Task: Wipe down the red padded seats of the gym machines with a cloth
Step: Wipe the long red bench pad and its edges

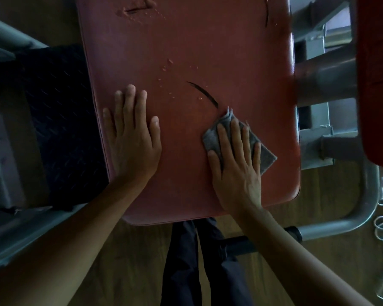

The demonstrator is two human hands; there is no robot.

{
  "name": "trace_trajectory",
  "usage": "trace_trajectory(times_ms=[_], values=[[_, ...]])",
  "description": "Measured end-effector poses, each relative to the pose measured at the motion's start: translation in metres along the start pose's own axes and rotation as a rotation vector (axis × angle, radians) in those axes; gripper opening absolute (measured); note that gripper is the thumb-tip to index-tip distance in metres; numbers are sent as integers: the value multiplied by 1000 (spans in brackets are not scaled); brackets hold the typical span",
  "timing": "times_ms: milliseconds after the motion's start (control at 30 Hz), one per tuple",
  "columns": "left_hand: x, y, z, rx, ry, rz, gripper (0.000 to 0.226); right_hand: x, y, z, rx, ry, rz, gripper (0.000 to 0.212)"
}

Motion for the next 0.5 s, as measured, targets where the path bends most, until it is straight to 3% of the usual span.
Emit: trace_trajectory(times_ms=[133, 333, 500], values=[[-1, 0, -1, 4, -2, 14, 52, 10, 40, 15, -17, 12, -92, 59], [1, 1, -1, 10, -5, 17, 52, 7, 9, 1, 108, -88, -45, 58], [-2, 1, -1, 12, 2, 29, 52, 17, 52, 22, -2, -13, -60, 58]])
Point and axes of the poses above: each hand's wrist, its own y-axis towards the middle knuckle, its own x-axis out of the back of the hand, z = x × y, the point moved 8 cm from there along y, towards the middle knuckle, and after that the axes turned 12 degrees about -x, right-handed, at the moved point
